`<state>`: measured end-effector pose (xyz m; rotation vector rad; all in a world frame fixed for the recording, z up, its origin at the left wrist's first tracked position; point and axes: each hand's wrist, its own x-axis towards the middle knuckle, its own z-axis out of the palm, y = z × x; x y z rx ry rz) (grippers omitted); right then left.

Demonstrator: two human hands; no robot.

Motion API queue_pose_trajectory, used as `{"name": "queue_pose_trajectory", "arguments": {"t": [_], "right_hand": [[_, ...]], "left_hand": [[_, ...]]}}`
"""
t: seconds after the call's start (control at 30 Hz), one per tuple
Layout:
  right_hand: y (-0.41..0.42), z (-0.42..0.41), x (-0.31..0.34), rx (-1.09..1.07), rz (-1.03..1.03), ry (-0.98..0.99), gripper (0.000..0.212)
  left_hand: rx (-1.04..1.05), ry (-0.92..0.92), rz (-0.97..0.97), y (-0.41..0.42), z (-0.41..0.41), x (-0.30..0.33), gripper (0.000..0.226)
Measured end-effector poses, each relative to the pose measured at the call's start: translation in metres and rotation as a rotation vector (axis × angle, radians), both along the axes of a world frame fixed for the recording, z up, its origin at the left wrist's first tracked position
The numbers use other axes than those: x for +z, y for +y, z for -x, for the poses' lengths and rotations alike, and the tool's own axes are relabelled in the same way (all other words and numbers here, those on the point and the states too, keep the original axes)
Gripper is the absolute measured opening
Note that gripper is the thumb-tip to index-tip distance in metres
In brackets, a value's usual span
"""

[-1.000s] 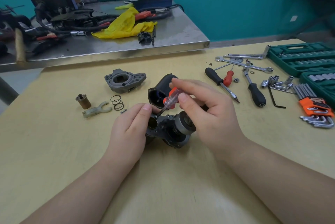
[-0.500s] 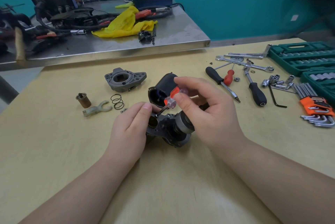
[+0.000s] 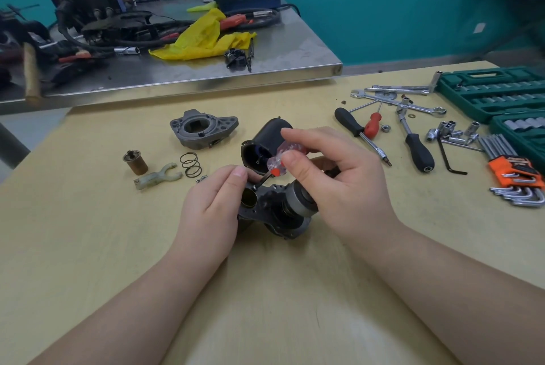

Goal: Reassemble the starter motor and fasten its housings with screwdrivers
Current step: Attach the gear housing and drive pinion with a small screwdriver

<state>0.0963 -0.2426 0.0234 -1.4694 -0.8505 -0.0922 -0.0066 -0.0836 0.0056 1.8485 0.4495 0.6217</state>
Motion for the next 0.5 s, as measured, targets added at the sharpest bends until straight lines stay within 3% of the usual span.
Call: {"name": "queue_pose_trajectory", "arguments": {"t": [0.5], "right_hand": [[-0.0009, -0.0011, -0.003, 0.015, -0.023, 0.01, 0.023]], "left_hand": [[-0.011, -0.024, -0.021, -0.0011, 0.0003, 0.0004, 0.036]]}}
